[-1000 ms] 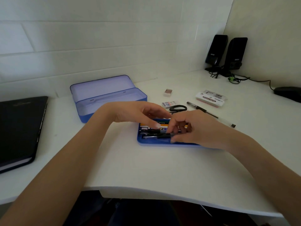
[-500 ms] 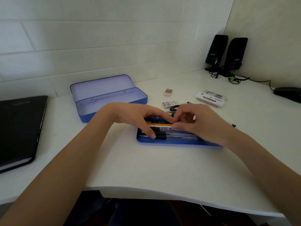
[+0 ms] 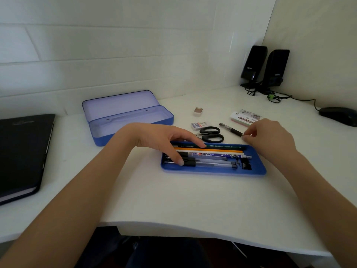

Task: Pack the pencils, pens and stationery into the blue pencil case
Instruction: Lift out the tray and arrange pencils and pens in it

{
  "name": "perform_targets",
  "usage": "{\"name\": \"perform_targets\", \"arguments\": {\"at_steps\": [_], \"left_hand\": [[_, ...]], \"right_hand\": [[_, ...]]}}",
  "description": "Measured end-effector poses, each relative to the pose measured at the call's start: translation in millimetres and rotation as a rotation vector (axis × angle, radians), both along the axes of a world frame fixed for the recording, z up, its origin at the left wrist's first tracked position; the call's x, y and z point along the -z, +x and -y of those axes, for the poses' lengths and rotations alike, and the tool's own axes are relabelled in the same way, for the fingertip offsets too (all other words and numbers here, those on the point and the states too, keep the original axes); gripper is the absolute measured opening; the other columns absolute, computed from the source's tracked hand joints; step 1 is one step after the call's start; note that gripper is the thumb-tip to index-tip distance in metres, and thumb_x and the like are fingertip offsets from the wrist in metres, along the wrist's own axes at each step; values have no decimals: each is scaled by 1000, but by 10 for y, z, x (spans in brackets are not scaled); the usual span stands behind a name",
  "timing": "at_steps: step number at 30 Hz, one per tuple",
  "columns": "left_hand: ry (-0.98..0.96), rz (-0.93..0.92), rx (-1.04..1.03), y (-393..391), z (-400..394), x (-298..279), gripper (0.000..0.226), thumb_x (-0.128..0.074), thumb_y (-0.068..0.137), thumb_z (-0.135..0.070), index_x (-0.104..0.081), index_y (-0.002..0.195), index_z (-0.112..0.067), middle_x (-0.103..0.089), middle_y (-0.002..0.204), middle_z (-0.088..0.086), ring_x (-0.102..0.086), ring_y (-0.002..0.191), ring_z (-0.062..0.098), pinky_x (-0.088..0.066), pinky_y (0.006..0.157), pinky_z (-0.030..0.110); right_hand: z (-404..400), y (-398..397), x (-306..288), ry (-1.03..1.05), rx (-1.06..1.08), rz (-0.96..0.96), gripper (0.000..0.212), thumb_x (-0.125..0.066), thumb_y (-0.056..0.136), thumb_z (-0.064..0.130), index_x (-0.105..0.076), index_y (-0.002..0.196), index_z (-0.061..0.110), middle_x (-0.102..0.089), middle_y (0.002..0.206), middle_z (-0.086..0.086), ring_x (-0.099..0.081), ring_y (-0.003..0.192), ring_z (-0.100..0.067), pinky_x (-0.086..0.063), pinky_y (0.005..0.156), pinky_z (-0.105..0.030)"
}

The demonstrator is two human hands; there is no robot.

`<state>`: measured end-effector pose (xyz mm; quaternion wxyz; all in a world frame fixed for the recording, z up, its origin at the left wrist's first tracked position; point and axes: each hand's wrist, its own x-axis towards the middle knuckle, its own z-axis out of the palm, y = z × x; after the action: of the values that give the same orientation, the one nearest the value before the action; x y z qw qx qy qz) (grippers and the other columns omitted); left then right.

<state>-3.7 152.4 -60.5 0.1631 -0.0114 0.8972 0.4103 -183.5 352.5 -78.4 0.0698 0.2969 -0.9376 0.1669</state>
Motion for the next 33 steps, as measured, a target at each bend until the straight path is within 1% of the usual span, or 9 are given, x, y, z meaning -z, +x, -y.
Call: {"name": "perform_targets", "arguments": {"at_steps": [5,8,10,13,16,21,24,27,33], "left_hand": [[-9,-9,0,3,-4,-6,60,-74,79,-12,-53,129,-38,-49,135,-19,-50,119,-1,-41,104,21],[-2,-8,1,9,5,-2,61,-75,78,-13,-52,130,-37,-49,137,-16,-50,121,2,-41,105,25],[6,-4,2,16,8,-3,61,-75,78,-13,-52,130,-37,-50,135,-16,-51,119,0,-42,104,25],[33,-8,-17,11,15,4,60,-74,78,-10,-53,128,-35,-55,128,-18,-55,113,-2,-46,97,20],[42,-8,-23,5,28,12,62,-74,78,-7,-51,131,-30,-57,125,-17,-56,112,0,-46,94,17],[58,9,7,-8,46,19,67,-69,78,1,-49,134,-30,-53,132,-13,-54,118,7,-45,101,25],[70,-1,7,-7,49,30,65,-70,78,-3,-50,133,-30,-52,134,-11,-53,120,6,-45,101,25],[78,-7,-6,-8,55,33,62,-70,80,-4,-51,132,-30,-52,133,-12,-53,119,4,-45,101,25],[102,-10,-9,-7,50,39,62,-72,79,-7,-51,132,-29,-52,136,-8,-52,122,9,-44,104,30]], "right_hand": [[5,51,-17,-70,-73,-15,13,-62,85,30,-71,91,24,-66,90,3,-59,81,-17,-47,66,-30],[25,224,-127,-311,-284,205,6,-70,80,26,-70,81,21,-64,74,8,-57,69,-8,-43,60,-20],[21,368,-230,-433,-393,432,8,-75,76,22,-69,79,18,-70,75,6,-64,71,-10,-48,67,-20],[-23,493,-331,-357,-562,631,10,-78,71,17,-69,75,16,-74,76,2,-67,68,-17,-53,71,-29],[-60,559,-360,-230,-679,633,10,-78,70,10,-70,74,15,-73,70,5,-65,66,-14,-53,75,-26],[-103,622,-380,-54,-705,639,7,-77,72,15,-71,76,16,-70,66,4,-60,60,-5,-51,57,-21],[-113,642,-390,-38,-732,565,8,-73,77,16,-73,78,24,-71,73,7,-64,66,-12,-56,64,-24],[-113,646,-387,-29,-750,556,14,-70,79,14,-74,79,27,-72,76,-4,-66,68,-19,-55,67,-24],[-56,692,-309,-89,-802,547,8,-76,73,14,-76,74,22,-73,70,0,-59,58,-6,-50,61,-20]]}}
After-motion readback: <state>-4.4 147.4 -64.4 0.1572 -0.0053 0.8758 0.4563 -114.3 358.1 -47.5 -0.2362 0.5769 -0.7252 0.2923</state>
